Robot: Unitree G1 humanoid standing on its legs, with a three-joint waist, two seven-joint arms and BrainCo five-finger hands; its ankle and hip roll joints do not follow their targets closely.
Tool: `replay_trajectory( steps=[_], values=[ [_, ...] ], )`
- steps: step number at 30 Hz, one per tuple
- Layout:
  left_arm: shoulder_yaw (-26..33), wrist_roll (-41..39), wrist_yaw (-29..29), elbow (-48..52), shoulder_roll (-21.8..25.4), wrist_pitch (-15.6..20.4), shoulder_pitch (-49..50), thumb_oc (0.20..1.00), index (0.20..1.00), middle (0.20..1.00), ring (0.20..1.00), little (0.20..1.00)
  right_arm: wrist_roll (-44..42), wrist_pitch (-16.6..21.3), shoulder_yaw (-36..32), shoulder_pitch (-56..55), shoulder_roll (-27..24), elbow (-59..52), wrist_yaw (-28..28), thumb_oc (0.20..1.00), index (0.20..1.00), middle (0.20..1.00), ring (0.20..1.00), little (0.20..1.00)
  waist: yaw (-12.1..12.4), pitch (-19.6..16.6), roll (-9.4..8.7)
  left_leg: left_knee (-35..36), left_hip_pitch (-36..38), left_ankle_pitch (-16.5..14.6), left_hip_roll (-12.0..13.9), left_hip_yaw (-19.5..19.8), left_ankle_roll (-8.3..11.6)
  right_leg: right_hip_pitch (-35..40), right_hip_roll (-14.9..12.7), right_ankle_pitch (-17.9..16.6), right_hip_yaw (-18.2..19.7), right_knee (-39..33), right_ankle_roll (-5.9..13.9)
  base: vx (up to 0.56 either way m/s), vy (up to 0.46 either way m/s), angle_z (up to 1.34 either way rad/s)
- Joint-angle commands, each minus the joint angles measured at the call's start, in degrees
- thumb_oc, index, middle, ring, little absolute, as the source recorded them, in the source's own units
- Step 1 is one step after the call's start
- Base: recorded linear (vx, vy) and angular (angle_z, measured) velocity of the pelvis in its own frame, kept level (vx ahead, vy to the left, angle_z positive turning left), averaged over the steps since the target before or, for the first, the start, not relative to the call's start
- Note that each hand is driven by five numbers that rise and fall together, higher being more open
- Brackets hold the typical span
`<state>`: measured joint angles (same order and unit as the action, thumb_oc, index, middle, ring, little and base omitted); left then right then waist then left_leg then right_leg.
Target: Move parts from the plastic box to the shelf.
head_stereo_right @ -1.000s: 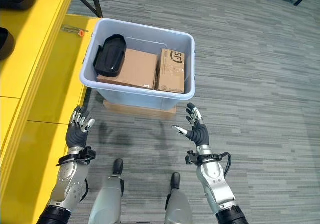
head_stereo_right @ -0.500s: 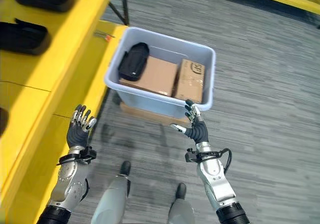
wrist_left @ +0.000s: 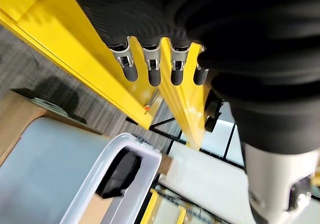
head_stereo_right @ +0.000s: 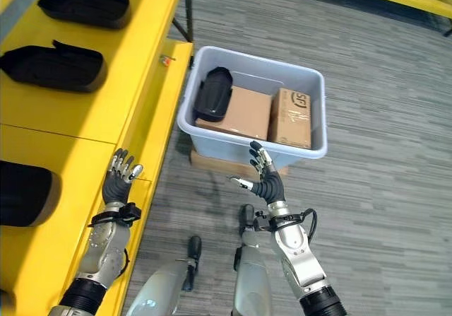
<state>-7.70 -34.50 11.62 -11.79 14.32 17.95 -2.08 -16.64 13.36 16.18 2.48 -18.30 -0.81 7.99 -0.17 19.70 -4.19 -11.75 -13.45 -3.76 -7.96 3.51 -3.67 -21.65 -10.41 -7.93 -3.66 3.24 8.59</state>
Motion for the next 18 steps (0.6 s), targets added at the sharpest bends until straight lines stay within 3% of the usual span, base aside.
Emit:
replay_trajectory(
  steps=[1,3,7,8,10,11,12,13,14,18],
  values=[
    [0.39,-0.11,-0.22,9.46,2.96,2.72,2.08,1.000,1.000,1.000,1.000,1.000,-0.37,3.65,-2.14,3.16,-0.73,-1.47,0.62,1.000,1.000,1.000,1.000,1.000,-0.57,-3.77,0.11,3.82,12.63,-6.21,14.41,9.81,4.96,3.73,1.29,3.67,-3.08,3.58,-0.27,0.20,-0.142,0.50],
    [0.35,-0.24,-0.17,9.59,2.87,2.66,2.20,1.000,1.000,1.000,1.000,1.000,-0.58,3.71,-2.31,3.18,-0.88,-1.37,0.80,1.000,1.000,1.000,1.000,1.000,-0.72,-4.22,0.29,3.72,13.10,-5.23,15.37,10.21,5.18,3.85,1.80,4.40,-3.33,4.63,-0.65,0.20,-0.148,0.51],
    [0.28,0.02,0.20,9.84,2.81,2.18,1.85,1.000,1.000,1.000,1.000,1.000,-0.68,4.03,-2.31,3.62,-1.28,-0.90,1.35,1.000,1.000,1.000,1.000,1.000,-1.19,-5.46,0.92,2.94,14.39,-0.42,18.37,10.98,6.14,3.90,4.01,7.74,-4.50,8.50,-2.11,0.28,-0.212,-0.11],
    [0.53,-0.09,0.68,9.97,2.67,2.00,2.02,1.000,1.000,1.000,1.000,1.000,-0.66,3.97,-2.13,3.76,-1.40,-0.82,1.30,1.000,1.000,1.000,1.000,1.000,-1.20,-5.98,1.04,1.66,14.92,2.75,19.56,10.97,6.43,3.90,5.44,9.23,-4.70,10.06,-3.16,0.29,-0.220,0.15],
    [0.65,-0.18,0.70,10.09,2.53,1.89,2.13,1.000,1.000,1.000,1.000,1.000,-0.55,3.85,-2.07,3.72,-1.47,-0.84,1.34,1.000,1.000,1.000,1.000,1.000,-1.12,-6.15,1.04,0.96,14.81,3.67,19.76,10.75,6.41,4.01,5.91,9.72,-4.49,10.12,-3.56,0.19,-0.160,0.07],
    [0.95,0.07,0.71,10.27,2.46,1.57,2.60,1.000,1.000,1.000,1.000,1.000,-1.12,3.96,-1.75,3.29,-1.28,-0.81,1.23,1.000,1.000,1.000,1.000,1.000,-0.67,-6.32,0.81,-5.14,12.84,7.87,19.77,10.05,6.38,5.69,7.20,10.67,-4.02,9.14,-4.97,0.13,-0.290,-0.37],
    [0.67,0.20,0.36,10.49,2.79,1.36,2.35,1.000,1.000,1.000,1.000,1.000,-1.62,4.41,-1.35,3.00,-1.34,-0.86,1.70,1.000,1.000,1.000,1.000,1.000,0.76,-4.18,-0.95,-19.33,3.21,12.36,16.92,10.93,5.31,8.38,7.44,10.67,-3.46,7.52,-6.74,0.09,-0.328,-0.43],
    [0.56,0.40,0.40,10.79,2.98,1.39,2.13,1.000,1.000,1.000,1.000,1.000,-1.71,4.44,-1.08,3.28,-1.43,-0.86,1.86,1.000,1.000,1.000,1.000,1.000,1.34,-3.24,-1.69,-21.85,0.82,11.91,15.55,11.17,4.74,9.28,7.41,10.63,-3.25,6.85,-7.10,0.08,-0.269,-0.46],
    [0.81,0.70,1.38,10.31,2.90,1.14,0.99,1.000,1.000,1.000,1.000,1.000,-1.08,4.06,-1.18,4.62,-1.53,-0.38,2.78,1.000,1.000,1.000,1.000,1.000,2.46,-1.68,-2.65,-18.76,-7.08,5.71,12.00,10.75,4.41,11.42,6.40,10.89,-2.38,5.39,-6.26,0.14,-0.072,-0.13],
    [1.21,1.07,1.49,9.88,2.99,1.45,0.79,1.000,1.000,1.000,1.000,1.000,-0.75,4.27,-1.40,5.50,-1.77,0.21,2.95,1.000,1.000,1.000,1.000,1.000,2.89,-1.47,-2.82,-9.66,-7.17,5.30,14.61,9.67,5.30,12.66,6.52,11.76,-0.97,5.01,-5.59,0.13,0.073,-0.38]
  ],
)
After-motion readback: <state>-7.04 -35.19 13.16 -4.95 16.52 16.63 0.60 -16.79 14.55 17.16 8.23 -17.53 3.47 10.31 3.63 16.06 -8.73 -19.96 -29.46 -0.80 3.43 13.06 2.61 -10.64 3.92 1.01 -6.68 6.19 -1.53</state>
